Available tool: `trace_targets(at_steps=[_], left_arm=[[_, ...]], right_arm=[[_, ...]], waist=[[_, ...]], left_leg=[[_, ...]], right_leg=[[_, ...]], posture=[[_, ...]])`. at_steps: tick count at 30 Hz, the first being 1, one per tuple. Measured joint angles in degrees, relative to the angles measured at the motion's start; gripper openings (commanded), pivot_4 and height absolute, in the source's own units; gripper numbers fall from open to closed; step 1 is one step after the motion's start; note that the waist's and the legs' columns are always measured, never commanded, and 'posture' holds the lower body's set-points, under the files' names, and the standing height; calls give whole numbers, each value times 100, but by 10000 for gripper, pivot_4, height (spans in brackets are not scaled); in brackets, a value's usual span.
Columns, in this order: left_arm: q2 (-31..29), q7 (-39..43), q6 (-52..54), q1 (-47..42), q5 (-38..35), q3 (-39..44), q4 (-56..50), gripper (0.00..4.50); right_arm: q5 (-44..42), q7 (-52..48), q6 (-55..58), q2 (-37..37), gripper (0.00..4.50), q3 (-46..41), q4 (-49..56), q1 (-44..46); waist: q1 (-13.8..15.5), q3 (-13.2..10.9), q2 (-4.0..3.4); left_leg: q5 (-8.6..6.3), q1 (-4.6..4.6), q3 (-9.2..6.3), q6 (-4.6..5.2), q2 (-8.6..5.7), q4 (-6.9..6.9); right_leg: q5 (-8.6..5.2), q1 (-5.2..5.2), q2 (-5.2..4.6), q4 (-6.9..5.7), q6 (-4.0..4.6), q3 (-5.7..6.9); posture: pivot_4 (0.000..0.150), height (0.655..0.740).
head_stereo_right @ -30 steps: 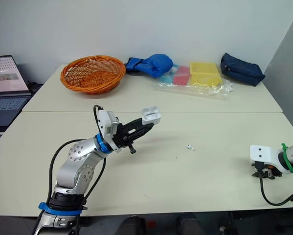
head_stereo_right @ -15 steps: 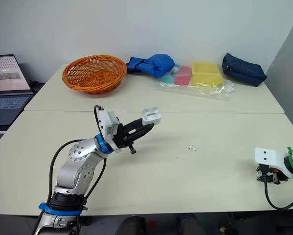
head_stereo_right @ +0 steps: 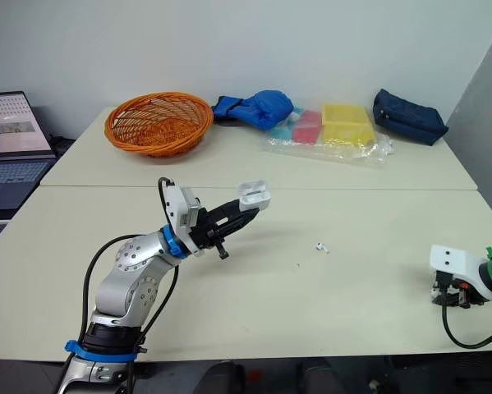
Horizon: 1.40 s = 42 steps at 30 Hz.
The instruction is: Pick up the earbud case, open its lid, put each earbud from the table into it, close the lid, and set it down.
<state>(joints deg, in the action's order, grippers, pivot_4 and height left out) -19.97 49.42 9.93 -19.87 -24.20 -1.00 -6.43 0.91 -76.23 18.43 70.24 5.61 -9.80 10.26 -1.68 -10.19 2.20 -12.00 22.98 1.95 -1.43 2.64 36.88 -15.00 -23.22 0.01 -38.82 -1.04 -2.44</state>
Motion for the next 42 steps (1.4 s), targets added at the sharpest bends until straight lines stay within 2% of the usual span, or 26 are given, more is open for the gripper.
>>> trace_targets(at_steps=[9, 22, 25, 27, 28, 36, 39, 41, 42], left_arm=[[0, 7, 0, -1, 0, -2, 0, 7436], [-5, 8, 4, 4, 0, -89, 0, 7436], [-13, 8, 4, 9, 0, -89, 0, 7436], [-18, 8, 5, 10, 0, -89, 0, 7436], [-21, 8, 5, 10, -1, -89, 0, 7436], [-27, 20, 3, 9, -8, -91, 1, 7436], [23, 13, -40, 3, -6, -111, 5, 7436], [43, 4, -94, 17, 3, -117, 14, 7436], [70, -25, -209, 39, 26, -72, 43, 7436]], right_arm=[[-239, 14, 1142, -59, 17220, -31, 328, 47], [-327, 31, 1468, -97, 17220, -29, 443, 89], [-343, 43, 1461, -97, 11766, -29, 444, 86], [-378, 49, 1460, -97, 4644, -30, 450, 68], [-384, 50, 1460, -97, 3809, -31, 451, 65], [-480, 6, 1193, -238, 3900, -1, 432, 250], [-884, -72, 1402, -768, 3900, 20, 918, 896], [-1166, 78, 1780, -1086, 3900, -31, 1228, 1302], [-1448, 303, 2184, -1467, 3900, -248, 1365, 1559]], waist=[[0, 0, 0], [0, 0, 1], [-1, 0, 1], [-1, 0, 1], [-1, 0, 1], [-36, -2, 2], [-98, -10, -6], [-84, -12, -5], [-85, -14, -1]], left_leg=[[0, 0, -3, 0, 1, -3], [0, 0, -2, -1, 1, -5], [0, 0, -2, -1, 1, -7], [-1, 1, -4, -1, 1, -9], [-1, 1, -4, -1, 2, -10], [-1, 0, 2, -1, 2, -12], [-1, -1, -4, -1, 1, -12], [0, 2, -10, -1, 2, -14], [0, 2, -11, -1, 6, -17]], right_leg=[[-1, -1, 0, 1, 2, 1], [-2, -2, 1, 5, 3, 2], [-3, -2, 1, 6, 4, 2], [-3, -2, 1, 7, 4, 4], [-3, -2, 1, 8, 5, 4], [-2, -5, 1, 12, 3, -4], [0, -7, 7, 4, -1, -6], [2, -7, 8, 4, -5, 4], [5, -7, 10, 7, -10, 5]], posture=[[1500, 7400], [1500, 7400], [1500, 7400], [1500, 7400], [1500, 7400], [1500, 7400], [1500, 7400], [1500, 7400], [1500, 7400]])
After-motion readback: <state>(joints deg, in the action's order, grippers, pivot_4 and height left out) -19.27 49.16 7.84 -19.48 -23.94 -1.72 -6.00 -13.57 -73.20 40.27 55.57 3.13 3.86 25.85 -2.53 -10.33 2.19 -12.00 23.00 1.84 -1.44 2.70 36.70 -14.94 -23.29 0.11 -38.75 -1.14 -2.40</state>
